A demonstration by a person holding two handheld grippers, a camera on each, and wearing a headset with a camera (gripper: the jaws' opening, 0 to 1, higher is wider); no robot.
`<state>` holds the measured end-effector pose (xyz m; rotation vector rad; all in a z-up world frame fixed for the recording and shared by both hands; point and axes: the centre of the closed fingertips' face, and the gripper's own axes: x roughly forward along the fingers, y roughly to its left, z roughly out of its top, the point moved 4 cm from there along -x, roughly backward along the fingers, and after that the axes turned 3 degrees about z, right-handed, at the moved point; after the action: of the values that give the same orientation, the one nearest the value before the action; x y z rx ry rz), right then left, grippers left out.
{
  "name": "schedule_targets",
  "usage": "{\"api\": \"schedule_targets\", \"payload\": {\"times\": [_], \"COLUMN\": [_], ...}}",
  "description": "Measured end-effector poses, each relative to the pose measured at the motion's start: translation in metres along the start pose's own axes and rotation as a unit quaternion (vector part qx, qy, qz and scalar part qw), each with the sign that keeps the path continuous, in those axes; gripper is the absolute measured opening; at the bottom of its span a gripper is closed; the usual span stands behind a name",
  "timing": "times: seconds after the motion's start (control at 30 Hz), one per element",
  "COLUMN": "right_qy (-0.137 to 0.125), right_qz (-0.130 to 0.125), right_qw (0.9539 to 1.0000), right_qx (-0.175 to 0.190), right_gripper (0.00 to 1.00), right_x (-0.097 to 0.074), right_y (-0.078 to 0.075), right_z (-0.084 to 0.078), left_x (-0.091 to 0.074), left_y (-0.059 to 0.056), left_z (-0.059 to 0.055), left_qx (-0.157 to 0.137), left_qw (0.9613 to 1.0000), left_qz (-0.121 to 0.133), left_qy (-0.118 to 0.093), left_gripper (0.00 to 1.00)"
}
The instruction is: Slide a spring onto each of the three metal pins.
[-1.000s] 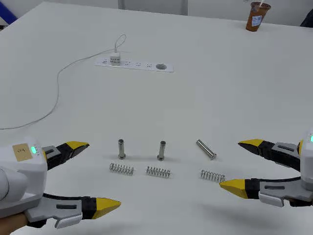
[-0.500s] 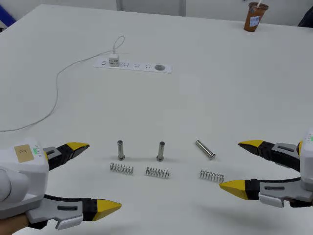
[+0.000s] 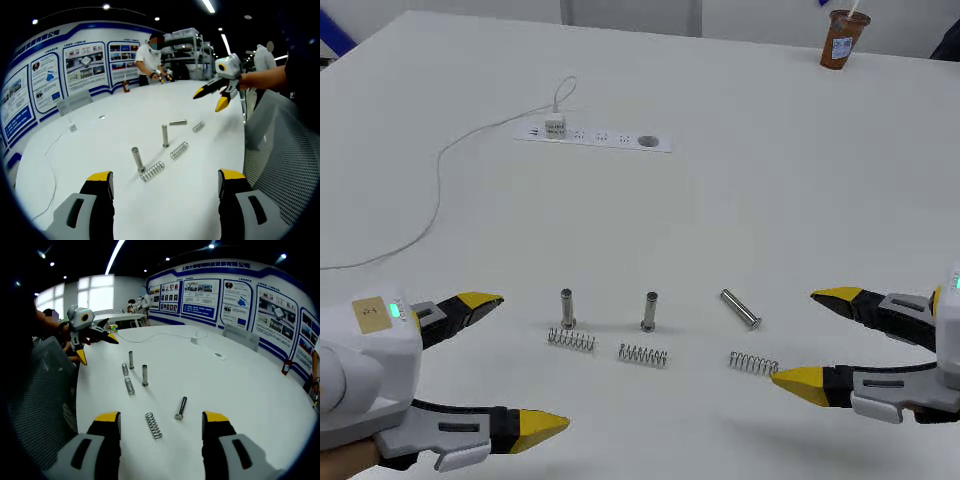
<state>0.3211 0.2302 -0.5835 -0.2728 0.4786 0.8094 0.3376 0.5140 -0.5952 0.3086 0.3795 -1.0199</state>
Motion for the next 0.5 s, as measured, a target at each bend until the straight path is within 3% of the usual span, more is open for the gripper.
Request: {"api": "schedule_targets", "payload": {"times": [0.5], "right_qy": [0.011], "right_qz": [-0.004], "right_qw": [0.9999], "right_qx": [0.01], "right_gripper": [0.64], "right_x": [0.0034], "right_y": [-0.0084], "right_z": [0.0065], "left_x": [0.0], "left_y": [0.0005], "left_z": [-0.0006], "left_qx": [-0.002], "left_qw": [1.0], "left_qz": [0.001], "left_qy": [-0.001], "left_gripper": [0.88]}}
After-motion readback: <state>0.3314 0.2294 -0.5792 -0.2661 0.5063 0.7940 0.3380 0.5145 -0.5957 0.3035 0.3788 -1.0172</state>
